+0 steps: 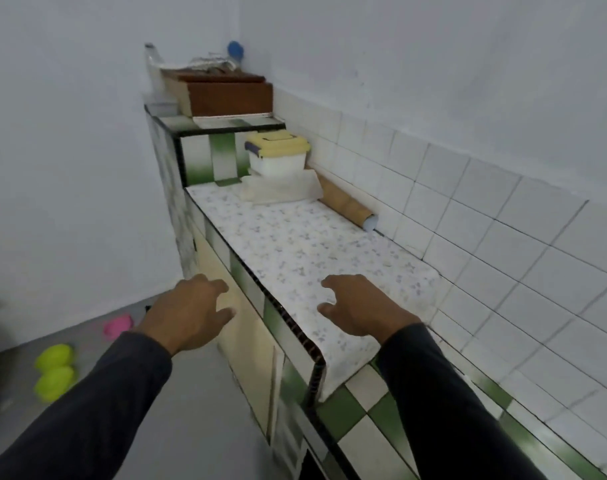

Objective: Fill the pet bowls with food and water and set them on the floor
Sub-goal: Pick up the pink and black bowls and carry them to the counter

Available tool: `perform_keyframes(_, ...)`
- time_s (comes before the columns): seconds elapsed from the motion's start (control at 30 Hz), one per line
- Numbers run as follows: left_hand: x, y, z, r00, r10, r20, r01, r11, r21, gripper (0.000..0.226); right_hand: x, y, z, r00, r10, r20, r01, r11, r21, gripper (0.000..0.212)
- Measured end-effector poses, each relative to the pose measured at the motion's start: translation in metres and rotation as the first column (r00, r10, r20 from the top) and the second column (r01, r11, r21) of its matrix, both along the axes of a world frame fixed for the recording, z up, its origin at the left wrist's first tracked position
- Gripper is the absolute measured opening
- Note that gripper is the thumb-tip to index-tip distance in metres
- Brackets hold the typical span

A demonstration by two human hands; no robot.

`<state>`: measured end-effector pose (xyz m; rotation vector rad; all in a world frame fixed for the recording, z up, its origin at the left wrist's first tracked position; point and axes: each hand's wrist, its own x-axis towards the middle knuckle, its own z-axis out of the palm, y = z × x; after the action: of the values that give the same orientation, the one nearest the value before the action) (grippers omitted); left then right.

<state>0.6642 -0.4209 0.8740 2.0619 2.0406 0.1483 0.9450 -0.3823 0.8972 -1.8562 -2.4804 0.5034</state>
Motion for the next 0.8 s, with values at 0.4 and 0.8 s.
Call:
perform_keyframes(0.4,-0.170,-0.032,-0.007,0.922,0.387,-0.018,-0.387,0.922,-0.004,0.048,-0.200,0.076,-0.013,0.943,0.325,-0.070,-0.329,0.942,-0.064,0.054)
perform_keyframes(0.8,-0.294,0.009,-0.032,0.800,0.599,-0.037,-0.600,0.797,-0.069,0.044,-0.373,0.170,-0.051,0.835,0.543,-0.091,-0.551,0.824,-0.131,0.048)
